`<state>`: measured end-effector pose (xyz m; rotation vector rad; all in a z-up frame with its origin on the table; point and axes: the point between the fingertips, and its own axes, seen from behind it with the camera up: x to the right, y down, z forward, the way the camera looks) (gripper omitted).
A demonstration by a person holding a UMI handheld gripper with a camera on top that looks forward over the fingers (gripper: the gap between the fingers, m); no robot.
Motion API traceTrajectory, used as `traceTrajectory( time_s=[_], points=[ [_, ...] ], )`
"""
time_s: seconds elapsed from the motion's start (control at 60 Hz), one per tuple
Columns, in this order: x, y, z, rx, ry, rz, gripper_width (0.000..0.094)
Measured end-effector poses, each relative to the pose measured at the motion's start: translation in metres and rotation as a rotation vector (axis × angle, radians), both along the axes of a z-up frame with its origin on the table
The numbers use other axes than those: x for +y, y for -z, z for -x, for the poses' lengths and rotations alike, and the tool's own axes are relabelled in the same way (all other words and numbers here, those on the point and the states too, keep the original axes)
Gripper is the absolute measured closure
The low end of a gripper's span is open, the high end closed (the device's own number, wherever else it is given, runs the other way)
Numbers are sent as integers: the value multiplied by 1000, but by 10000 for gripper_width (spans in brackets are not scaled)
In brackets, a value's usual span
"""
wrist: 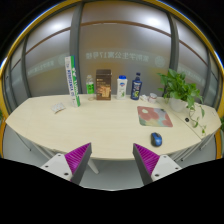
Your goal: Arrange mouse
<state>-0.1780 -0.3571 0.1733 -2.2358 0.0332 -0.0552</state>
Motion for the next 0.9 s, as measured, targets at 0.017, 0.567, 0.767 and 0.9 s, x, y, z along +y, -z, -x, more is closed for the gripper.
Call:
traceTrajectory(
  time_s=[0.017, 0.567, 0.767, 0.9],
  points=[
    [-1, 1, -1, 0, 4, 4, 82],
    [57, 131, -224, -68, 139, 73, 85],
    [124, 178, -251, -15, 98, 90, 183],
    [138, 186, -254, 27, 79, 97, 438]
  ],
)
